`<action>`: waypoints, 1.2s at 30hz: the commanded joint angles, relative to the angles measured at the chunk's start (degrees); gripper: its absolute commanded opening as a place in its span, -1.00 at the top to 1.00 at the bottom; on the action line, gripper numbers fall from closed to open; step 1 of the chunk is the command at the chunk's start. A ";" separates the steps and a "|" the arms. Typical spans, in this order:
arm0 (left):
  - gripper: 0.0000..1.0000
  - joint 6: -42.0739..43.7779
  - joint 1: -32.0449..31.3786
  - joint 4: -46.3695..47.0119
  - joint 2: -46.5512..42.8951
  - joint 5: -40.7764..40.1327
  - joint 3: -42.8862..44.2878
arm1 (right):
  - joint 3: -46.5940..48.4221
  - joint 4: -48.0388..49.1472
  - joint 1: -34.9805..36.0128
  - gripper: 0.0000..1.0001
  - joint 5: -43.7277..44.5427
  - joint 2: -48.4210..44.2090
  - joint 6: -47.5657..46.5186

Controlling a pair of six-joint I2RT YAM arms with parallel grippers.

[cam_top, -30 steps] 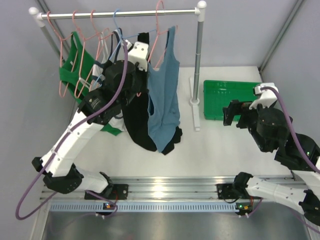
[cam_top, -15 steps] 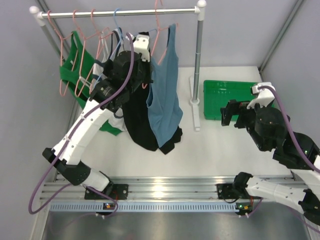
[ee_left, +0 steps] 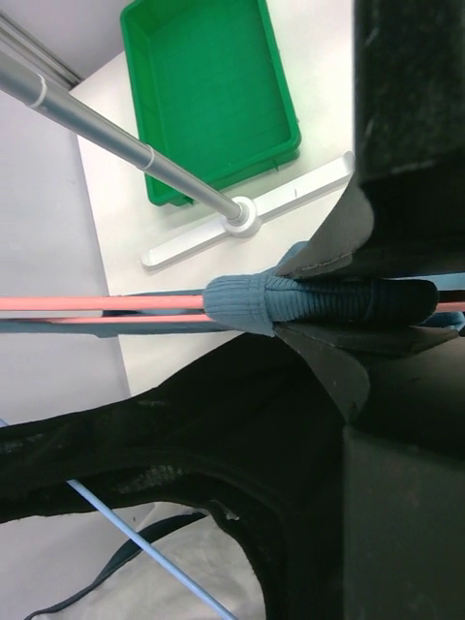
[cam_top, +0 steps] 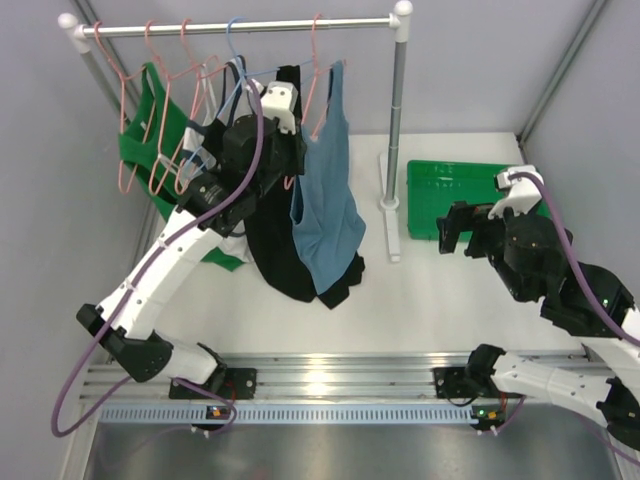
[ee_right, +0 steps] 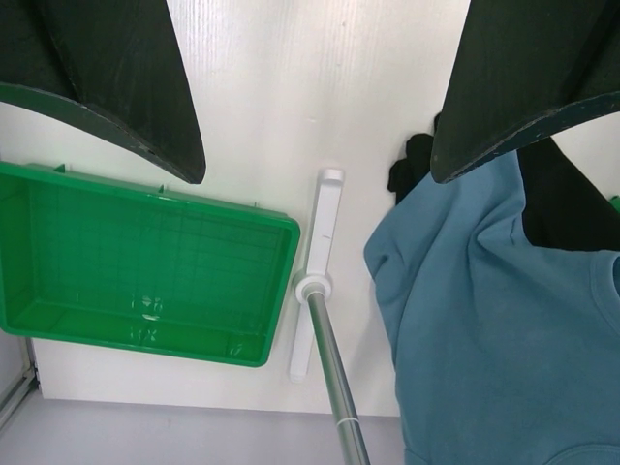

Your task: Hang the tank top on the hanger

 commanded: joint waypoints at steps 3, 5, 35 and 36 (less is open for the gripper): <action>0.36 -0.44 0.21 4.66 -2.20 0.63 -0.17 | -0.55 1.83 0.88 -0.99 -0.39 -0.45 0.52; 0.30 -0.53 0.29 4.57 -2.37 0.80 -0.08 | -0.81 1.92 0.79 -0.99 -0.39 -0.63 0.43; -0.61 -2.19 0.21 -3.68 -24.67 5.63 -8.95 | -6.87 5.35 0.88 -0.99 -2.23 -2.30 2.18; -0.61 -2.46 0.21 -3.86 -26.00 6.25 -11.66 | -7.49 5.35 0.88 -0.99 -2.24 -2.47 2.62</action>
